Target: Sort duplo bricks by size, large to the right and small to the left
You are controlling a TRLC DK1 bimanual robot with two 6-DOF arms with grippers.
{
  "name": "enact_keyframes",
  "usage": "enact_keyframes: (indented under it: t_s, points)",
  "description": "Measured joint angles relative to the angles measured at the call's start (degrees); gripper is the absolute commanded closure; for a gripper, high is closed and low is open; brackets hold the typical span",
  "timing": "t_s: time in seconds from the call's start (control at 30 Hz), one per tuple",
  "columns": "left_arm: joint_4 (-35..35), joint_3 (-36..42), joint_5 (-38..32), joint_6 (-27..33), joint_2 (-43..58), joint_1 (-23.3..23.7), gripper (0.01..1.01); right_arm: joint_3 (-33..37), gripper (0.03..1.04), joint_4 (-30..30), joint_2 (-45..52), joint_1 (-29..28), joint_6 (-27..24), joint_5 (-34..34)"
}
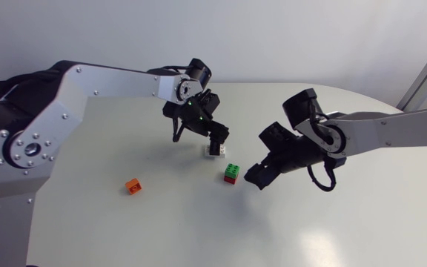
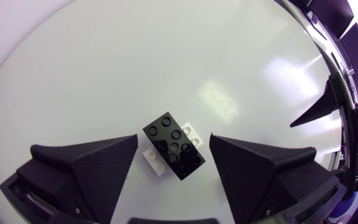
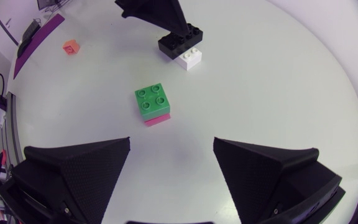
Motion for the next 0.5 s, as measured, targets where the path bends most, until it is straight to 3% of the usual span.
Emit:
enact_keyframes:
  t_s: [0.17,0.5]
  points:
    - [-1.6,0.5,-1.5,-0.2,1.9,-0.3,0.269,-1.0,0.10,0.6,-0.3,0.7,0.0,0.0]
    - [-1.6,0.5,-5.2,-0.1,2.2,-1.5,0.479,-1.4,0.10,0.6,-2.3,1.4,0.0,0.0]
